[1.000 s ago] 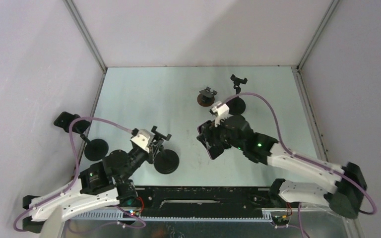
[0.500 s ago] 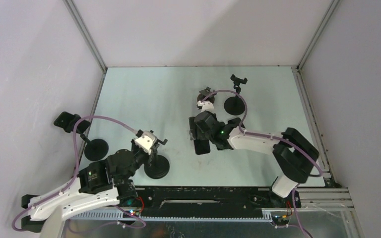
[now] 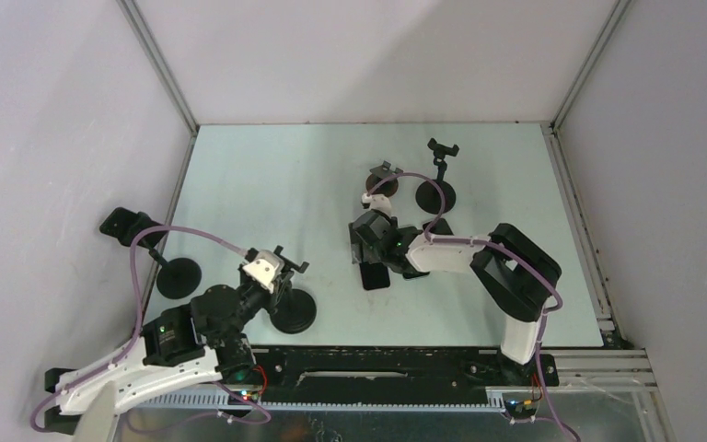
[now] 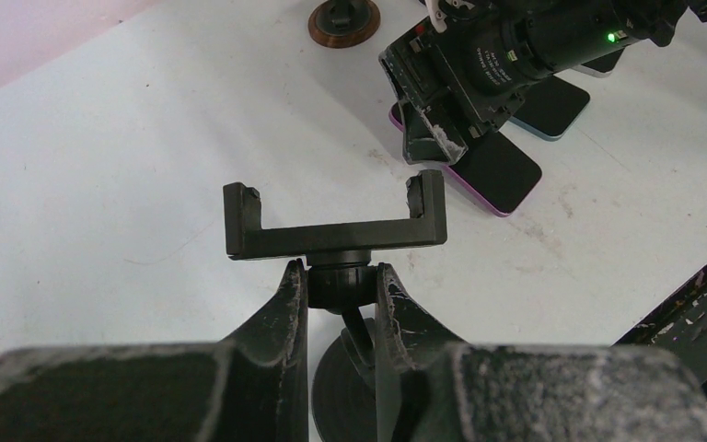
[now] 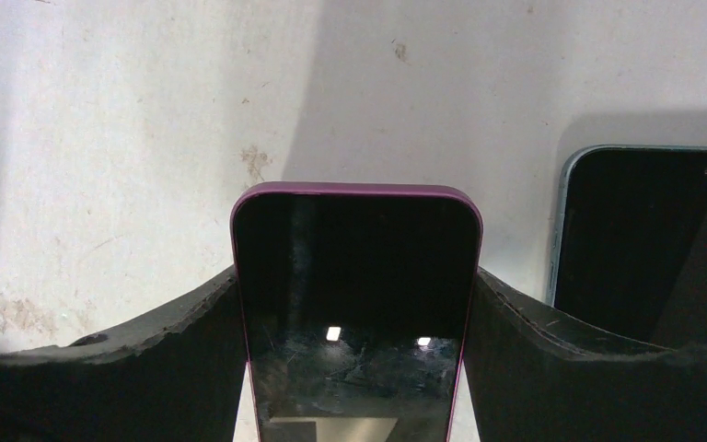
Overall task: Remove the phone from the phone stand
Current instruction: Place the phone at the center of the board.
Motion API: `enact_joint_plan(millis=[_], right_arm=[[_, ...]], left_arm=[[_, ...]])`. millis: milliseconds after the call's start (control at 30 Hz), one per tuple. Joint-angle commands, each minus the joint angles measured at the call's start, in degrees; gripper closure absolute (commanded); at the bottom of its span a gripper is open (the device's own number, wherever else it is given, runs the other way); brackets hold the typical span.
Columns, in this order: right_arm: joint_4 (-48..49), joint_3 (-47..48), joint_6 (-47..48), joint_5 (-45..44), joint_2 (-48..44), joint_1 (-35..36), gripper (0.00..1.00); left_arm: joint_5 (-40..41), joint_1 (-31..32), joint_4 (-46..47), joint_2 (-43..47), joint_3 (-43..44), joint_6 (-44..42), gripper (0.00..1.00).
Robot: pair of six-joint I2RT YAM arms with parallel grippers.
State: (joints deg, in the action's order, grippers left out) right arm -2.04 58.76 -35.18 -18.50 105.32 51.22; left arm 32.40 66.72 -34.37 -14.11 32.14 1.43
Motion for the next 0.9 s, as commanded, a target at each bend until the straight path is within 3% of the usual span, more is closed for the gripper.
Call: enact_joint_plan(millis=[0, 867], right_arm=[[-0.37, 2.41, 0.04, -2.96, 1.34, -0.48, 1.00], [-7.77, 2.40, 2.61, -2.71, 5.82, -2.91, 0.56]], left_arm=[[0.20, -0.10, 6.24, -0.70, 1.04, -1.34, 1.00], [-0.96, -0.11, 5.95, -2.47, 0.96, -2.97, 1.00]])
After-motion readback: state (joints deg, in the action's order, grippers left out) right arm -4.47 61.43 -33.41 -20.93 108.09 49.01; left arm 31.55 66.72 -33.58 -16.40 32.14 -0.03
